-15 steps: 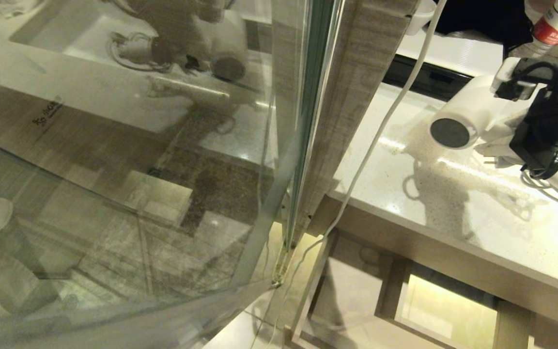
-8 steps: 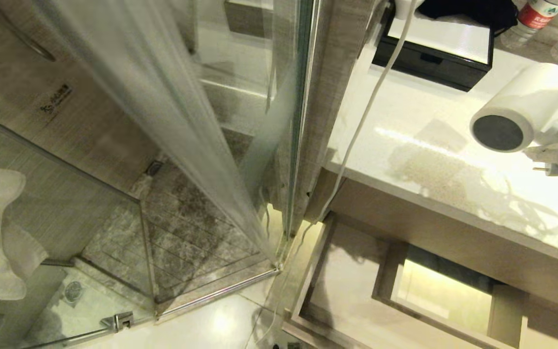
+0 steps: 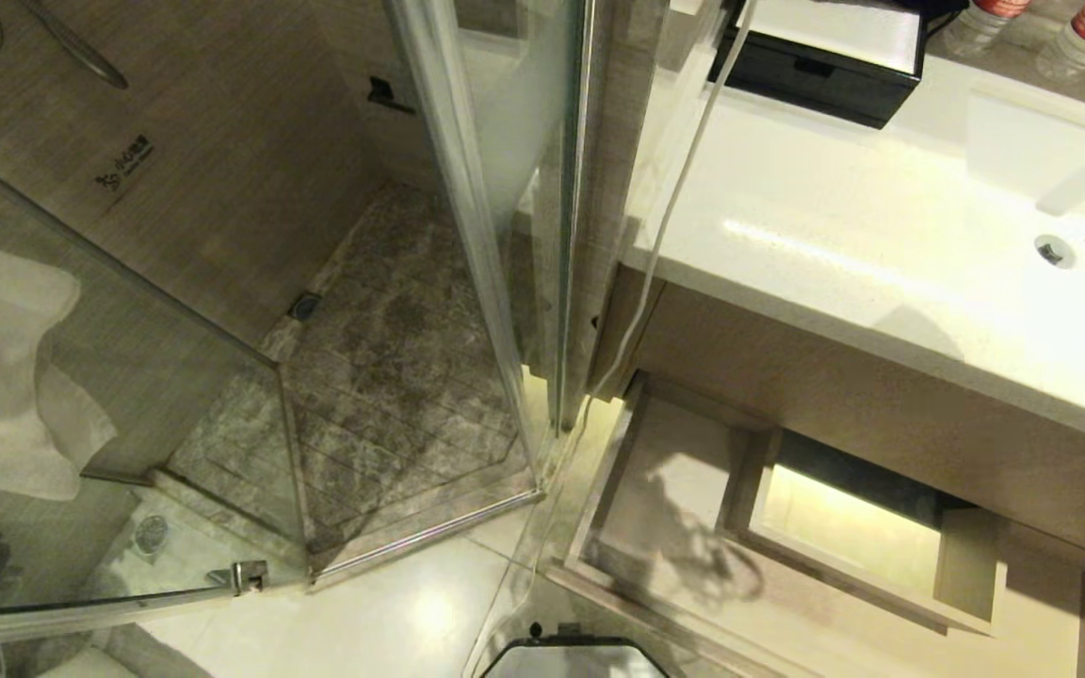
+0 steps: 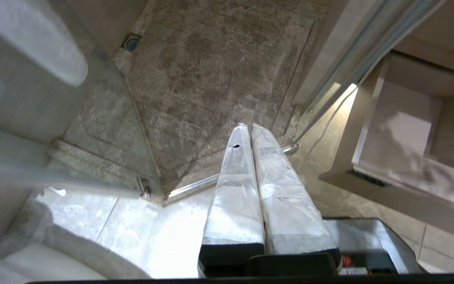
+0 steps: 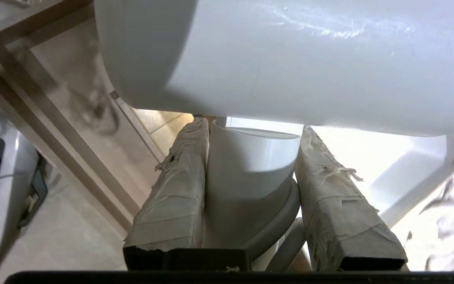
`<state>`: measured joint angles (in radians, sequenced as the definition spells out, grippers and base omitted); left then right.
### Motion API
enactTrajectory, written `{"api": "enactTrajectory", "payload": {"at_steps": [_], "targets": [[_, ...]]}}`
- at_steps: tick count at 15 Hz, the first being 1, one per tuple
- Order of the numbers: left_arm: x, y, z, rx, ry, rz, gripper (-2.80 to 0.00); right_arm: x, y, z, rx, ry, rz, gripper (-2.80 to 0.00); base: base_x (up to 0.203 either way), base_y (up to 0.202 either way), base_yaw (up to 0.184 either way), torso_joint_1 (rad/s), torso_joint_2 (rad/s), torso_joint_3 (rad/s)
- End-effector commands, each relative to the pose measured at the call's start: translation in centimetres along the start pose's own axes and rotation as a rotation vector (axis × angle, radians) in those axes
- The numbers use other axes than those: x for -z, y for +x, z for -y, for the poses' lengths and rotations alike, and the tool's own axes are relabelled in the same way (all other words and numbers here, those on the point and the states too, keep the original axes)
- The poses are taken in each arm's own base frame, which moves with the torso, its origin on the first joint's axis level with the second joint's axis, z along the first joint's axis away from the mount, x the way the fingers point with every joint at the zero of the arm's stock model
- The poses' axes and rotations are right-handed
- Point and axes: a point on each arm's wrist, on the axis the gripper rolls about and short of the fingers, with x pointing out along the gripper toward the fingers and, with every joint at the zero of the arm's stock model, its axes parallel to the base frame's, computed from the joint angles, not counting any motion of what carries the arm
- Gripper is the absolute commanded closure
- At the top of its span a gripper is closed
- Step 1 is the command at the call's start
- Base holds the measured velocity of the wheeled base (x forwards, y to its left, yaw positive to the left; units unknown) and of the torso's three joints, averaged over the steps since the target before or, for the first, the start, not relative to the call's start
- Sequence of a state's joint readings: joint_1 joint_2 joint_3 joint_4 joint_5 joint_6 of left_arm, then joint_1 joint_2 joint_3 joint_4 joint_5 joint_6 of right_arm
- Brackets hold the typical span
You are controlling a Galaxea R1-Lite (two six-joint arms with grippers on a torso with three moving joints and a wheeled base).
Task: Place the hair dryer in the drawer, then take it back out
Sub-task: Put it into the drawer
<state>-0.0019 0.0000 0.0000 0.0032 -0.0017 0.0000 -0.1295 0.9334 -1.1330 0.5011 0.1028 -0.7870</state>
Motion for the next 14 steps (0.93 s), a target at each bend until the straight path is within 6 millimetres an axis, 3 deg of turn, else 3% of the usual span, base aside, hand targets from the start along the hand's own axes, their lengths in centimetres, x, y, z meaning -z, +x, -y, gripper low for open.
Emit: {"api": "enactTrajectory", "payload": {"at_steps": [1, 8, 14], "targets": [[0.0, 0.0, 0.0, 0.001, 0.000, -0.001, 0.00, 1.2, -4.1, -1.8, 0.077, 0.038, 0.062, 0.00, 0.000, 0.000, 0.000, -0.270, 0.04, -0.225], [0.0, 0.0, 0.0, -0.001, 0.000, 0.000, 0.00, 2.6, -5.8, -3.4, 0.108, 0.104, 0.097, 0.00, 0.000, 0.000, 0.000, -0.228, -0.01, -0.249], [0.0, 0.0, 0.0, -0.001, 0.000, -0.001, 0.00, 2.5, -6.0, -3.4, 0.128, 0.101, 0.124, 0.00, 0.000, 0.000, 0.000, -0.179, -0.12, -0.293]]}}
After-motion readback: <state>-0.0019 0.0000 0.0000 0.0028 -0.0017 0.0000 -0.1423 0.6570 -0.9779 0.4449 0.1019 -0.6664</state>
